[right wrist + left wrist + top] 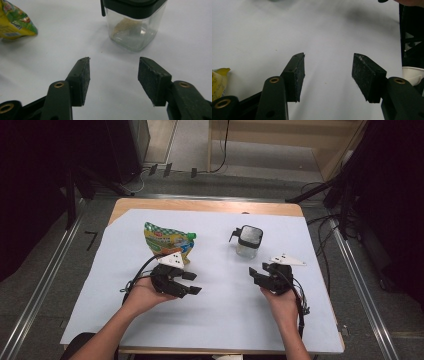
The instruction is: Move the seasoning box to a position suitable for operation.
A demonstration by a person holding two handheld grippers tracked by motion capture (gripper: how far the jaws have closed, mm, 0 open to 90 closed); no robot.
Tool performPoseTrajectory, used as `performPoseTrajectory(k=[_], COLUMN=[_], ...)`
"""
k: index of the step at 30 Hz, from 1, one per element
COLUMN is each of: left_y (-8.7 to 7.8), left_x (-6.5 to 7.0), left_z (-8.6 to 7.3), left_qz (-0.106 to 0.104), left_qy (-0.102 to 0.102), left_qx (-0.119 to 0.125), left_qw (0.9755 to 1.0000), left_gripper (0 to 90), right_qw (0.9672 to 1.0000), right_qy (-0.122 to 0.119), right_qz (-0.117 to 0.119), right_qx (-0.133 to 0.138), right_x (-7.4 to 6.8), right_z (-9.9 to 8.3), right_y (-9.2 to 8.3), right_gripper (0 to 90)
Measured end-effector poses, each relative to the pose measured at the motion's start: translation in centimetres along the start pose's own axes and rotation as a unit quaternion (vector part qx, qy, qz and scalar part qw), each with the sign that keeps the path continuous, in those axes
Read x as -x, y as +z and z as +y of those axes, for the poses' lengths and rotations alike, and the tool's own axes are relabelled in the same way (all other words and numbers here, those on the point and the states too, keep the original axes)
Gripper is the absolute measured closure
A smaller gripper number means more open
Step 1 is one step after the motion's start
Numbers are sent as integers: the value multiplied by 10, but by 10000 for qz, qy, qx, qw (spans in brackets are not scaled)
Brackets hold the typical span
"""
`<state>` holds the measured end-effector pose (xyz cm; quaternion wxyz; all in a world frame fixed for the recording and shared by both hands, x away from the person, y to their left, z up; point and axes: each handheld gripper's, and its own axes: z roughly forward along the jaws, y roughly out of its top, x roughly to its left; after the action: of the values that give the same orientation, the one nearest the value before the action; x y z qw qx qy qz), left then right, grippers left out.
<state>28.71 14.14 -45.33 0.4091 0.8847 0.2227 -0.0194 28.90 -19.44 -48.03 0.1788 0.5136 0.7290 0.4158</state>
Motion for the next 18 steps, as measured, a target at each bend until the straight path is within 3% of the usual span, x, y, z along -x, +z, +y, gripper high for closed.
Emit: performPoseTrajectory(k=[6, 8, 11, 13, 16, 18], left_y=[5, 8, 8, 8, 7, 7], left_x=[7, 8, 7, 8, 8, 8], left_z=[2, 2, 2, 2, 3, 3], left_qz=[-227, -278, -309, -306, -281, -277], left_qy=[66, 86, 90, 89, 143, 139], left_qx=[-78, -136, -147, -138, -137, -136], left_qw=[9997, 9995, 9994, 9994, 9994, 9994], left_gripper=[452, 452, 453, 453, 452, 452], right_qw=[9997, 9994, 9988, 9986, 9970, 9968], right_qy=[19, 147, 368, 381, 339, 387], right_qz=[-208, -318, -336, -369, -697, -701], right_qx=[-114, -75, -4, 5, -24, 19], right_x=[-3, -1, -2, -3, -10, -11], right_z=[7, 10, 16, 19, 27, 28], right_y=[3, 3, 6, 8, 18, 21], right_gripper=[402, 377, 321, 310, 305, 298])
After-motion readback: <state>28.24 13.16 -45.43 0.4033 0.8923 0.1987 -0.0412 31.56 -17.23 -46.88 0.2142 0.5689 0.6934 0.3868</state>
